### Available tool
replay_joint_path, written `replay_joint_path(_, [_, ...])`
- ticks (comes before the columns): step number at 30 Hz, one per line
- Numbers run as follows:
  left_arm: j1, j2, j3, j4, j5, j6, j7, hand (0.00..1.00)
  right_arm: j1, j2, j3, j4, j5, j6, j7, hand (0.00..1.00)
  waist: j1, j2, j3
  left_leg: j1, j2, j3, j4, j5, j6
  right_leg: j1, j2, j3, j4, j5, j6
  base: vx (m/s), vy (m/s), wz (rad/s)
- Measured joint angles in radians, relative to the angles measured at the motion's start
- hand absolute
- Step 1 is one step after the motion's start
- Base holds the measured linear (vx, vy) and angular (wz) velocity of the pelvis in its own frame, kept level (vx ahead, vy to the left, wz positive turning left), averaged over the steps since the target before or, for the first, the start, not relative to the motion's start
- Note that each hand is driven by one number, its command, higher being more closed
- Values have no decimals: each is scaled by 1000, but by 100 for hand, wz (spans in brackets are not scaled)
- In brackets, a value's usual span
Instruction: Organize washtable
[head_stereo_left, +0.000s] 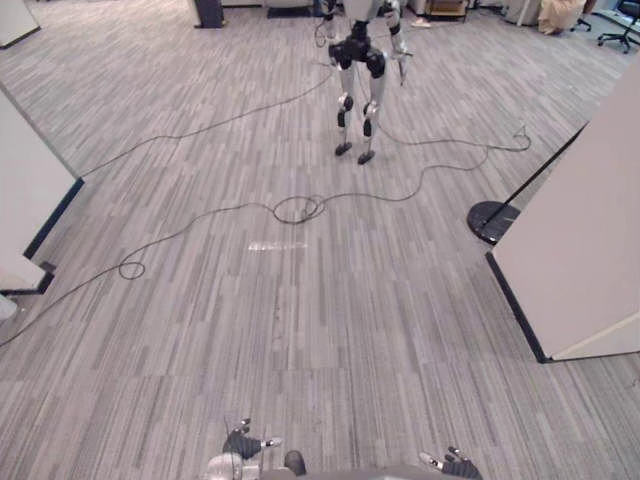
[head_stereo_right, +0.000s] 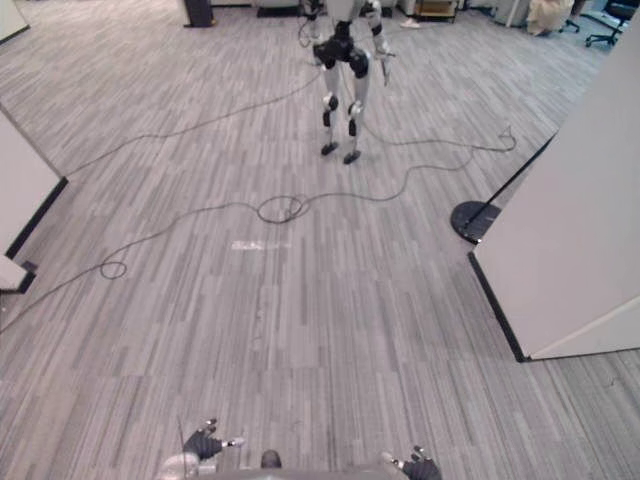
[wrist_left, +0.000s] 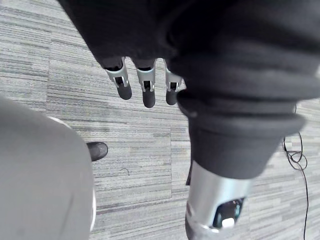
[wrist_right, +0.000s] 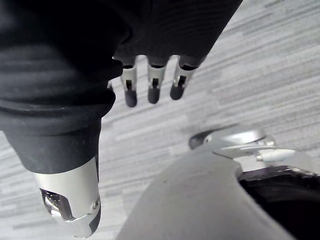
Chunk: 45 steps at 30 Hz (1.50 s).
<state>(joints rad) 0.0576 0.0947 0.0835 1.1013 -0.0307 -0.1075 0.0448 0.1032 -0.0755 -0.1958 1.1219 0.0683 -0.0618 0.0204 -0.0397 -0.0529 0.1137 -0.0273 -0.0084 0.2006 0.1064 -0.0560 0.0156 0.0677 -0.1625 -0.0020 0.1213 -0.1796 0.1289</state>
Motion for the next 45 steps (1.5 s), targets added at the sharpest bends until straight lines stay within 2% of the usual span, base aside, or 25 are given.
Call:
replay_joint_path(2, [1, 2, 0, -12, 0, 0, 0, 0, -5, 2, -7, -1, -1, 0, 0, 0, 1, -4, 4, -39, -16, -9, 91, -68, 22, -22, -34, -19, 83, -45, 31, 107, 127, 25])
replay_joint_path(3, [-1, -3, 1, -13, -5, 0, 4, 0, -11, -1, -21, -4, -1, 0, 4, 0, 2, 1, 12, -34, -39, -14, 103, -101, 44, -75, -55, -18, 250, -55, 30, 130, 120, 9])
replay_joint_path(5, [0, -3, 4, -11, -5, 1, 4, 0, -18, -9, -21, -15, 0, -4, 4, 0, -3, 21, 19, -9, -34, -23, 92, -107, 53, -152, -44, -3, 398, -33, -2, 142, 123, 9])
replay_joint_path(6, [2, -5, 9, -11, -5, 4, 4, 0, -19, -10, -22, -25, 1, -8, 3, 0, -6, 36, 23, 12, -27, -36, 78, -114, 65, -189, -11, 24, 457, -46, -28, 246, 103, 18])
replay_joint_path(9, [-14, -6, 49, -11, -5, 3, 4, 0, -17, 5, -20, -30, 0, -9, 1, 0, -2, 13, 43, 58, -1, -65, 52, -129, 70, -264, 90, 22, 472, -106, -52, 288, 12, 27])
replay_joint_path(11, [-13, -20, 64, -10, -1, 4, 1, 0, -11, 11, -21, -30, 0, -9, 1, 0, -7, 12, 44, 105, 10, -97, 26, -137, 40, -323, 142, -23, 422, -101, -59, 376, -59, 49])
replay_joint_path(14, [-6, -46, 127, -14, 5, 2, 1, 0, 27, 22, -33, -59, 1, -9, -2, 0, -11, 8, 40, 174, -18, -144, 42, -201, -17, -303, 126, -48, 346, -31, -128, 446, -106, 75])
replay_joint_path(15, [-6, -55, 130, -14, 6, 4, 1, 0, 27, 18, -40, -68, 0, -8, -1, 0, -15, 12, 37, 178, -7, -144, 91, -228, -32, -287, 126, -66, 357, -43, -136, 476, -142, 72])
replay_joint_path(17, [-8, -76, 138, -43, 6, 3, 0, 0, 32, 3, -39, -90, -1, -8, -1, 0, -5, 47, 38, 60, 45, -89, 378, -250, -93, -228, 135, -98, 323, -51, -147, 487, -152, 54])
replay_joint_path(18, [-4, -87, 163, -73, 6, 2, 0, 0, 37, -8, -38, -114, -1, -4, -3, 0, 1, 60, 49, -65, 124, -14, 658, -236, -133, -156, 157, -102, 266, -65, -167, 407, -127, 35])
replay_joint_path(21, [5, -83, 164, -97, 4, 3, 1, 0, 33, 0, -34, -122, 0, 0, -18, 0, 12, 54, 62, -120, 229, 105, 812, -245, -117, -27, 166, -98, 198, -79, -188, 469, -132, 7])
replay_joint_path(23, [4, -82, 161, -117, 3, -3, 1, 0, 13, 6, -36, -132, 0, -1, -20, 0, 35, 51, 63, -191, 245, 146, 733, -254, -102, 53, 152, -72, 132, -79, -189, 377, -43, -26])
replay_joint_path(25, [2, -73, 149, -119, 0, -11, 2, 0, -12, 23, -38, -132, 0, -3, -21, 0, 48, 44, 65, -248, 215, 145, 567, -245, -100, 85, 124, -57, 96, -80, -189, 318, 68, -37])
replay_joint_path(27, [1, -72, 130, -121, -3, -22, 2, 0, -24, 41, -40, -125, 0, -5, -22, 0, 56, 43, 64, -285, 172, 103, 345, -182, -100, 117, 96, -47, 62, -90, -171, 349, 137, -30])
replay_joint_path(28, [0, -71, 116, -120, -10, -24, 3, 0, -24, 43, -39, -118, -1, -6, -21, 0, 57, 50, 61, -294, 157, 75, 255, -93, -92, 136, 88, -39, 45, -106, -144, 399, 225, -41])
replay_joint_path(29, [0, -74, 114, -114, -10, -27, 4, 0, -26, 51, -39, -110, -3, -5, -21, 0, 57, 44, 55, -284, 127, 64, 263, -39, -57, 148, 71, -13, 59, -118, -136, 432, 251, -46])
replay_joint_path(31, [0, -61, 115, -102, -7, -25, 4, 0, -22, 68, -41, -107, 0, -7, -18, 0, 52, 21, 41, -253, 85, 55, 256, -54, -23, 85, 34, 19, 215, -117, -137, 539, 294, -35])
replay_joint_path(33, [-12, -35, 107, -79, -5, -20, 4, 0, -26, 88, -62, -104, -1, -6, -18, 0, 45, -19, 37, -200, 48, 69, 253, -86, 13, -11, 0, 52, 475, -69, -78, 597, 265, 1])
replay_joint_path(34, [-21, -24, 105, -65, -5, -8, 5, 0, -32, 92, -59, -94, -4, -6, -16, 0, 38, -29, 40, -147, 33, 71, 243, -115, 25, -79, -13, 65, 658, 16, -37, 494, 158, 9])
replay_joint_path(35, [-25, -22, 106, -50, -5, -5, 8, 0, -39, 93, -58, -90, -10, -7, -15, 0, 42, -30, 41, -80, 25, 73, 223, -138, 29, -135, -14, 59, 794, -15, -47, 494, 142, -2])
replay_joint_path(38, [-27, -32, 106, -32, -5, 3, 20, 0, -39, 71, -26, -94, -11, -11, -15, 0, 45, -8, 51, 91, 36, 90, 121, -147, 25, -216, 6, -13, 824, -112, -87, 412, 77, -22])
replay_joint_path(41, [-30, -41, 94, -19, -5, 5, 21, 0, -55, 65, -9, -110, -12, -19, -14, 0, 19, 2, 51, 194, 62, 106, 28, -150, 19, -351, 49, -138, 568, -124, -95, 339, -4, -4])
replay_joint_path(43, [-34, -38, 51, -9, -4, 6, 20, 0, -64, 65, -7, -115, -11, -19, -15, 0, -2, 1, 52, 226, 53, 102, -3, -175, -23, -386, 78, -133, 288, 5, -102, 445, -82, 24])
replay_joint_path(44, [-34, -33, 44, -9, 6, 6, 19, 0, -61, 66, -5, -110, -11, -18, -15, 0, 0, -14, 53, 264, 33, 92, -2, -197, -51, -385, 77, -98, 248, 126, -129, 426, -130, 32])
replay_joint_path(45, [-32, -37, 46, -9, 6, 6, 19, 0, -61, 65, -8, -112, -9, -18, -15, 0, -2, -11, 52, 282, 31, 83, 3, -207, -63, -382, 78, -82, 276, 170, -131, 484, -181, 31])
